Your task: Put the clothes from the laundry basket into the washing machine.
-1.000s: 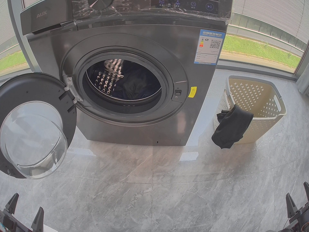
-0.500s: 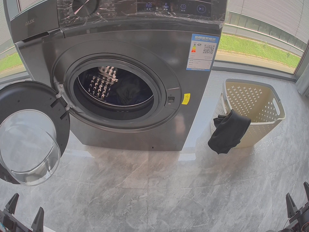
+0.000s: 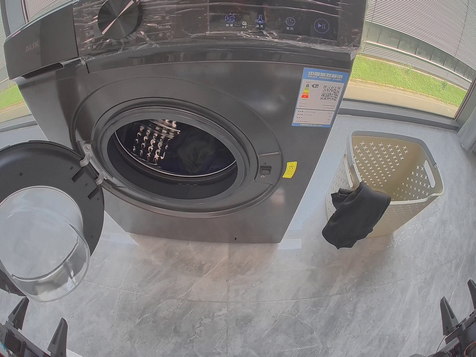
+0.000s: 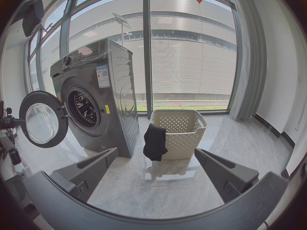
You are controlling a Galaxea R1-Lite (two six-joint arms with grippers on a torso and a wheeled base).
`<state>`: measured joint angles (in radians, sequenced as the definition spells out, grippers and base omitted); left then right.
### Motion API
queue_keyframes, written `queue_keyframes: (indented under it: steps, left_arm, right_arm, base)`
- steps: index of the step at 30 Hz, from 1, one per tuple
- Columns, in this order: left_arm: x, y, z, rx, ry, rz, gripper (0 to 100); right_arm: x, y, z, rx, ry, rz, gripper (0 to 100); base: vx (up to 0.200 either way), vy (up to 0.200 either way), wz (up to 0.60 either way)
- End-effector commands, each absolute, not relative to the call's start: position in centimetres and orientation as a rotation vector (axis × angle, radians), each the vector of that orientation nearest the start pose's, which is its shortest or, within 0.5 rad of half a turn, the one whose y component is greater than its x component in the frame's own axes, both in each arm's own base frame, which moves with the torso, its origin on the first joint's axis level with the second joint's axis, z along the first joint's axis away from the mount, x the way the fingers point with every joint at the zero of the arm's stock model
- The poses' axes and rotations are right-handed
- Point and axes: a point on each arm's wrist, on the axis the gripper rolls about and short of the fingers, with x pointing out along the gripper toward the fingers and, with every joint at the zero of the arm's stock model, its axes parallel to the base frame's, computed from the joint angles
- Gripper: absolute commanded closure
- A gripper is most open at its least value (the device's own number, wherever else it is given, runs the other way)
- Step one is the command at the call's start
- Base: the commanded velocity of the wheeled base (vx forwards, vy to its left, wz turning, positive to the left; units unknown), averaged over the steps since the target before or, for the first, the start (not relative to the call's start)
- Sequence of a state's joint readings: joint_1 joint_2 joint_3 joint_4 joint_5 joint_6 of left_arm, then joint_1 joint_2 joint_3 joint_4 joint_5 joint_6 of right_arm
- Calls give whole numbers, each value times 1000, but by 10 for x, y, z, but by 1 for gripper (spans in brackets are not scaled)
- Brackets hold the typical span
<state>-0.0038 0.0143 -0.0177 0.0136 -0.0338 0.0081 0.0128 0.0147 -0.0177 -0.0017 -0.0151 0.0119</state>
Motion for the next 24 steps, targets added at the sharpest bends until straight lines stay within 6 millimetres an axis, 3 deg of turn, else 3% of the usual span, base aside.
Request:
queue_keyframes:
  steps: [1, 21, 24]
  left_arm:
    - [-23, -1, 75, 7, 12, -37, 0]
    - [-23, -1, 75, 7, 12, -40, 0]
    - [-23, -1, 75, 8, 11, -38, 0]
  right_arm:
    - [-23, -1, 76, 12, -2, -2, 0]
    - [-23, -1, 76, 12, -2, -2, 0]
    - [-23, -1, 76, 12, -2, -2, 0]
  base:
    - [0, -200, 0]
    - [0, -200, 0]
    - [0, 0, 0]
